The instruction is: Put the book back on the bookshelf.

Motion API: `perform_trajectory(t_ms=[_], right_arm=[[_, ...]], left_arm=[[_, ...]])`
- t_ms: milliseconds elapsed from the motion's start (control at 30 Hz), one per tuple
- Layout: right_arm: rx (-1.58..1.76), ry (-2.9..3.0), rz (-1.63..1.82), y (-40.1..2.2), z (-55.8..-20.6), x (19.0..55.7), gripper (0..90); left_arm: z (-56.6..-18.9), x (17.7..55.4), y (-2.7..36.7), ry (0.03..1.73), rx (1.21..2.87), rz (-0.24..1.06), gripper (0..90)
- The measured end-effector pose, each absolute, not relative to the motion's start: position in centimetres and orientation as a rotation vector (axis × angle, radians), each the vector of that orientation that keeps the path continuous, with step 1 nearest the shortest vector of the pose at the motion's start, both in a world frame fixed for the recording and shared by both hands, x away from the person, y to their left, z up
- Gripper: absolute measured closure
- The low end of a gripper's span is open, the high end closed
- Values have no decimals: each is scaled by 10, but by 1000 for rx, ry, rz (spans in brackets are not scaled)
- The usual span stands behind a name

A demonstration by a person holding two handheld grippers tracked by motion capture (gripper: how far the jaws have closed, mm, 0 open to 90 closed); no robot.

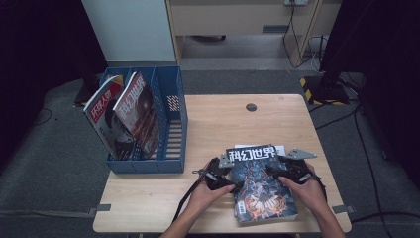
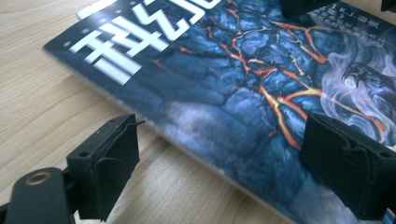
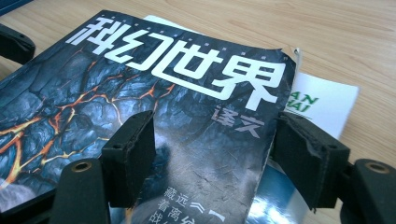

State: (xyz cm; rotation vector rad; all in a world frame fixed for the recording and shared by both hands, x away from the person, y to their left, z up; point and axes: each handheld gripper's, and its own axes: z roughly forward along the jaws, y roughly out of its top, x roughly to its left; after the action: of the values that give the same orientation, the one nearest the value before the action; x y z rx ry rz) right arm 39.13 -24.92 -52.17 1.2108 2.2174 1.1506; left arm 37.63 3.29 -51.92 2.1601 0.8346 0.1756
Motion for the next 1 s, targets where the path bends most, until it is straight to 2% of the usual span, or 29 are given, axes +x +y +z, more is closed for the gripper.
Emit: perform_trajectory(t_ms=[333, 733, 867, 1000], right_arm=[[1224, 2208, 1170, -249, -524, 390, 298], [1252, 2202, 1201, -251, -525, 391, 297], [1251, 2204, 1203, -251, -526, 392, 297], [1253, 2213, 1206, -252, -526, 392, 298]], left_arm=[[-526, 384, 38, 903, 2123, 59, 65], [-529, 399, 32, 897, 2116, -4, 32], [-527, 409, 33, 938, 2091, -46, 98], [-525, 419, 35, 954, 2062, -91, 205]])
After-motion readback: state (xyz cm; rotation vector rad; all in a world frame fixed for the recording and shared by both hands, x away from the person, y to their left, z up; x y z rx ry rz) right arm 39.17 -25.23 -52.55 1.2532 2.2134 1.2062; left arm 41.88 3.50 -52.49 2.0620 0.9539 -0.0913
